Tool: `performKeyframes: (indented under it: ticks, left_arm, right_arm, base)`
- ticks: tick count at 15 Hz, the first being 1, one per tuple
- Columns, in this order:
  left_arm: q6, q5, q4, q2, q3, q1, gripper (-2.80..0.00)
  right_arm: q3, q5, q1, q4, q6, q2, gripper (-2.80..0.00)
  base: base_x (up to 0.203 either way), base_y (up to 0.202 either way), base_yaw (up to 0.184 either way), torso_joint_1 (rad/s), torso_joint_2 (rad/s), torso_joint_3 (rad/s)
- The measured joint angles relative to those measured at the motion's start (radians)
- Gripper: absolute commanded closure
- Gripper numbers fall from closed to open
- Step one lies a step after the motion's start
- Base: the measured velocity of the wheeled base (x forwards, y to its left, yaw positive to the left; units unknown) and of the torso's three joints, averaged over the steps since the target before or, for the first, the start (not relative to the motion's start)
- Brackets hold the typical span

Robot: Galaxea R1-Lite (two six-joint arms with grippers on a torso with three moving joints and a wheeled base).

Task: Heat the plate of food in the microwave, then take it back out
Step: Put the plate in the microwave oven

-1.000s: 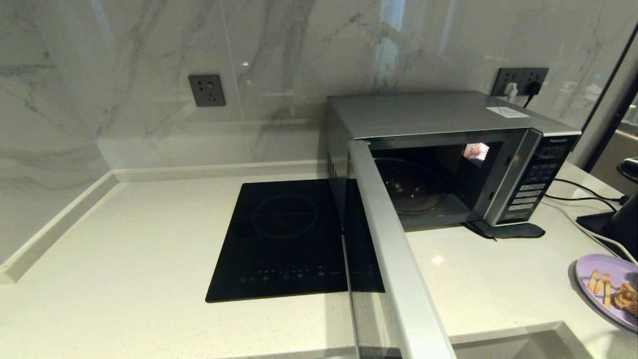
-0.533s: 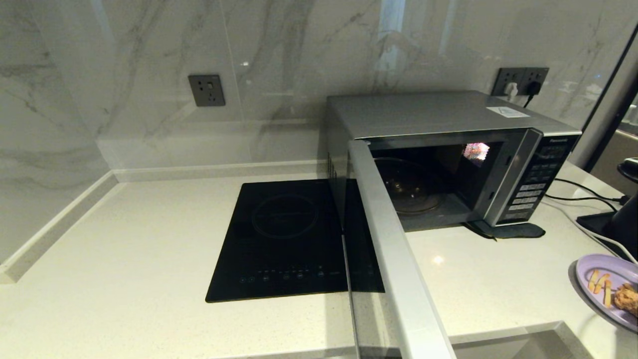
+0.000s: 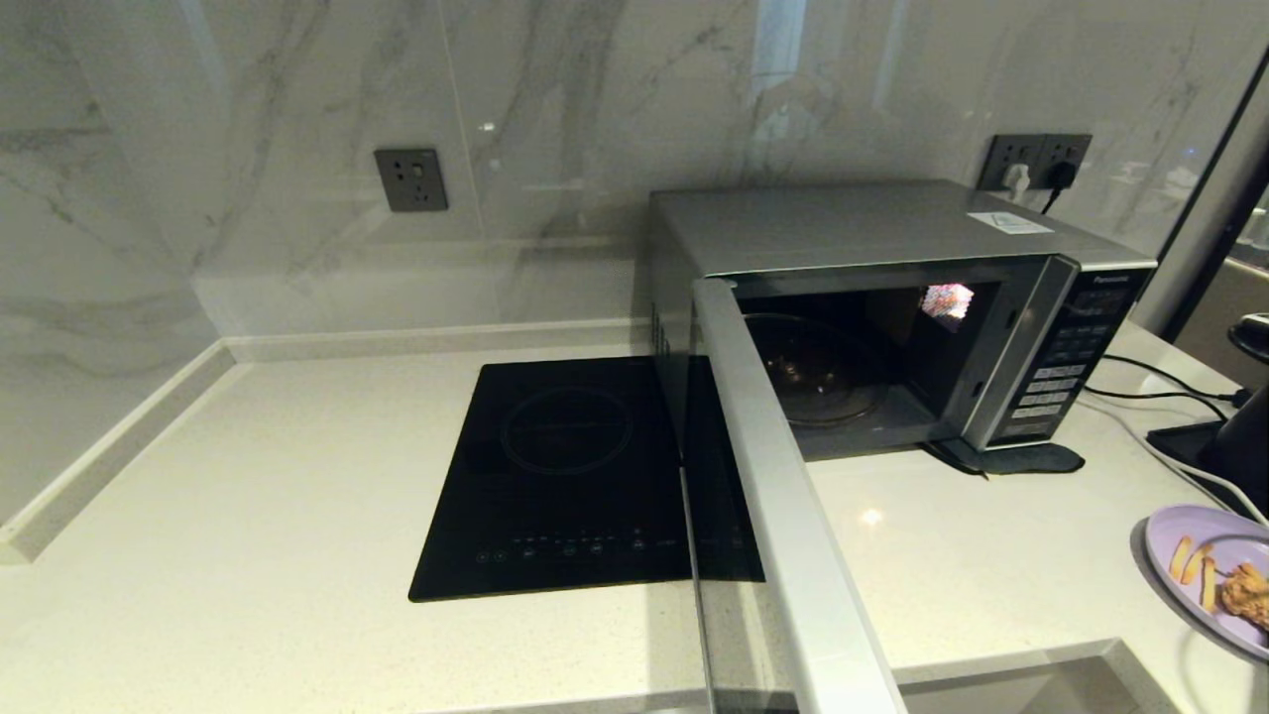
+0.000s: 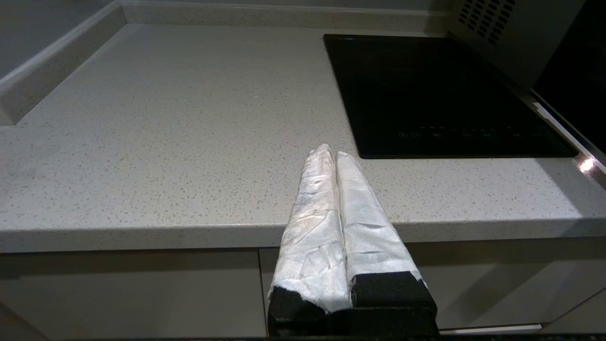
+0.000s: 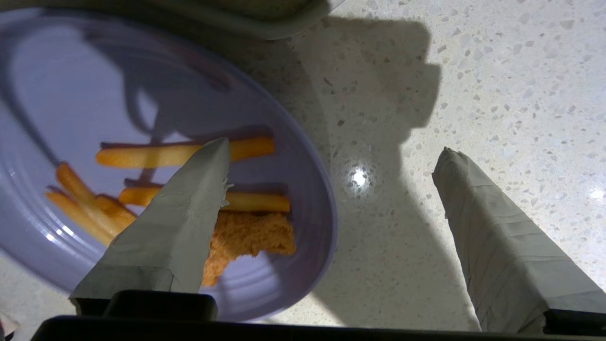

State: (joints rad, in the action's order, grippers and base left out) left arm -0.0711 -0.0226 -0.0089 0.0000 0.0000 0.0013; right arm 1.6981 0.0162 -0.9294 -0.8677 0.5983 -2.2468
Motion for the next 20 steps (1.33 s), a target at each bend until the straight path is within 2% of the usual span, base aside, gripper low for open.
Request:
performKeyframes:
  ticks: [9,20]
  left_arm:
    - [0.000,0.000,0.000,0.000,0.000,0.000,0.00]
    - [0.000,0.000,0.000,0.000,0.000,0.000,0.00]
  right_arm:
    - [0.003,0.001,0.003,0.001,-0.007,-0.037,-2.80]
    - [0.002,-0.014,0.050,0.003,-0.036,-0.053,-2.80]
  base:
    - [0.000,0.000,0.000,0.000,0.00,0.000]
    - [0.000,0.000,0.000,0.000,0.00,0.000]
